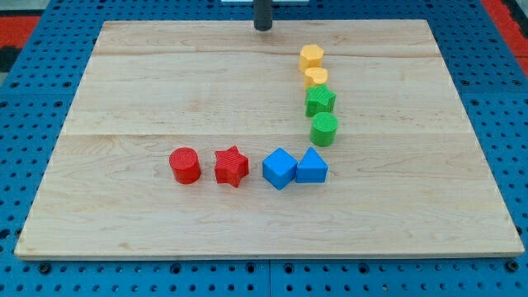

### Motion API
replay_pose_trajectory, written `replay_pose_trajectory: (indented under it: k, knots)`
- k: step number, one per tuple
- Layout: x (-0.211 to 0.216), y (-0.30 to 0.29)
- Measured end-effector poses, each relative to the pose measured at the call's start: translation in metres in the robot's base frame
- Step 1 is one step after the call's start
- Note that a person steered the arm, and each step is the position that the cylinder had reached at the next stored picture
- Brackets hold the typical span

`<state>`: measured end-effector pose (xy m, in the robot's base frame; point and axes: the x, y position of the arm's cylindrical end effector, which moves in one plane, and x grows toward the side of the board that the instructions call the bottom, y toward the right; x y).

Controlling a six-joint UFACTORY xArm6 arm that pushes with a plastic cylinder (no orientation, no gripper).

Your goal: Move the yellow hexagon away from the vertical line of blocks

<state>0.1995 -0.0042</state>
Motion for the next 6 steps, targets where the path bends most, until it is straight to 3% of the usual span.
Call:
replay_pose_trajectory:
  k: [2,4,5,6]
  knots:
    - [0.0,0.0]
    - [0.0,0.039]
    - [0.015,0.08]
    - [0.056,0.102]
